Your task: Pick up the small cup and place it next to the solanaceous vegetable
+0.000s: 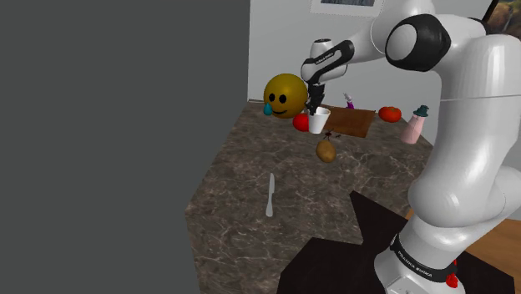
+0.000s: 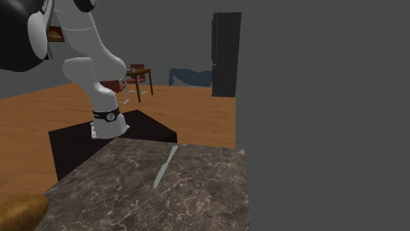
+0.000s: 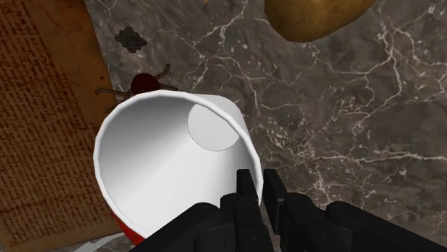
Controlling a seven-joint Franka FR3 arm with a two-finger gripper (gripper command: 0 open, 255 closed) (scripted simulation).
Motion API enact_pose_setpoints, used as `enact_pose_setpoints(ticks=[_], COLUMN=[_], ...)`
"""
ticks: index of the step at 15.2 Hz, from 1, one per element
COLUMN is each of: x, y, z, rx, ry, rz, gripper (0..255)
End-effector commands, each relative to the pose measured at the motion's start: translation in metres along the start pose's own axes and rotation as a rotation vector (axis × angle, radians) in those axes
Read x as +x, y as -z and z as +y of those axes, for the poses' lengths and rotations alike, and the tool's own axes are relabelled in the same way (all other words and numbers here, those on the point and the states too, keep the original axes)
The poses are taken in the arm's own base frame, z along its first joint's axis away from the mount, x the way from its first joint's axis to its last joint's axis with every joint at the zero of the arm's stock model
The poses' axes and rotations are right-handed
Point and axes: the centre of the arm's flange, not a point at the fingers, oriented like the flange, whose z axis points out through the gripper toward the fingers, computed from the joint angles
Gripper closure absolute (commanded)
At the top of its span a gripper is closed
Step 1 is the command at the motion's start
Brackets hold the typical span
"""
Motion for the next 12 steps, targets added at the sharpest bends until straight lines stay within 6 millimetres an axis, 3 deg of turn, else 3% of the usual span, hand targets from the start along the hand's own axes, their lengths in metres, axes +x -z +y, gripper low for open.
enact_pose_setpoints(ticks=[1,12], x=[0.000,-0.004], y=[-0.012,-0.068], z=[-0.003,-0.015], rx=[0.000,0.000], ry=[0.000,0.000], rz=[0.001,0.001], gripper=[255,255])
